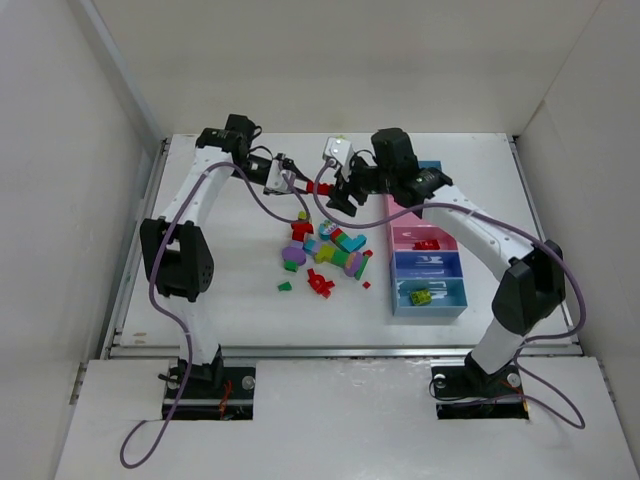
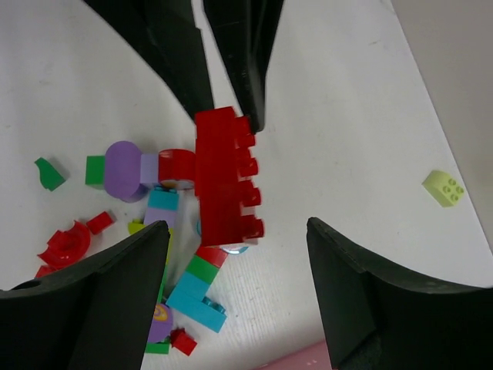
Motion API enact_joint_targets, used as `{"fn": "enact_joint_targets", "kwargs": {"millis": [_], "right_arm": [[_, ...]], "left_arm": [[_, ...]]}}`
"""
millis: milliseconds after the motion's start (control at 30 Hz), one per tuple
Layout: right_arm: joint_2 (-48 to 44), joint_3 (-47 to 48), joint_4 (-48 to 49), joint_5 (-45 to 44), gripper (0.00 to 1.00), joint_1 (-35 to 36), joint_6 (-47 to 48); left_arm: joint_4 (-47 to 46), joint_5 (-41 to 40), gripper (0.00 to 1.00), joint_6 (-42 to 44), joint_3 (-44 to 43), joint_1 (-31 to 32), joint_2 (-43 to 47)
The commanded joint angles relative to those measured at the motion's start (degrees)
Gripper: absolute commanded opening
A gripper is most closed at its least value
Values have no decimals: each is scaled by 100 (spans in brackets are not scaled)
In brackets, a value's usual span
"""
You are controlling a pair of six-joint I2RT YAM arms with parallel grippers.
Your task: Sort the legos into containers by color
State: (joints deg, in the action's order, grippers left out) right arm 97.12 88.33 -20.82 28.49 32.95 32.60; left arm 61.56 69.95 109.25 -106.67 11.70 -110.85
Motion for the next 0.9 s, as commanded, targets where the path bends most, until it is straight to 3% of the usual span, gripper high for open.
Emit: {"fn": "enact_joint_targets", "kwargs": {"millis": [0, 133, 233, 267, 333, 467, 533, 567, 600, 633, 667, 867], "right_arm": [[26, 122, 649, 34, 77, 36, 89], [254, 307, 649, 95, 64, 89, -26], [455, 552, 370, 95, 41, 150, -78], [457, 623, 272, 34, 25, 150, -78], [527, 676, 149, 34, 11, 150, -78], [475, 624, 218, -89, 0, 150, -78], [343, 510, 219, -290, 0, 150, -78], [282, 387, 280, -370, 0, 150, -78], [107, 308, 280, -501, 0, 150, -139], [-8, 194, 280, -502, 0, 81, -227], [-122, 71, 280, -659, 0, -50, -280], [-1326, -1168, -676, -1442, 0, -535, -185]], "left_arm": [[295, 264, 0, 70, 208, -1, 345], [295, 264, 0, 70, 261, 51, 397], [295, 317, 0, 70, 261, 51, 449], [295, 387, 0, 70, 261, 51, 450], [295, 387, 0, 70, 209, 51, 450], [295, 493, 0, 17, 208, 51, 450], [295, 441, 0, 17, 208, 51, 450], [295, 440, 8, 17, 208, 51, 450], [295, 379, 55, 17, 261, 51, 450], [295, 283, 83, 17, 322, 51, 450], [295, 282, 100, 17, 323, 51, 450], [173, -410, 100, 114, 682, 51, 450]]}}
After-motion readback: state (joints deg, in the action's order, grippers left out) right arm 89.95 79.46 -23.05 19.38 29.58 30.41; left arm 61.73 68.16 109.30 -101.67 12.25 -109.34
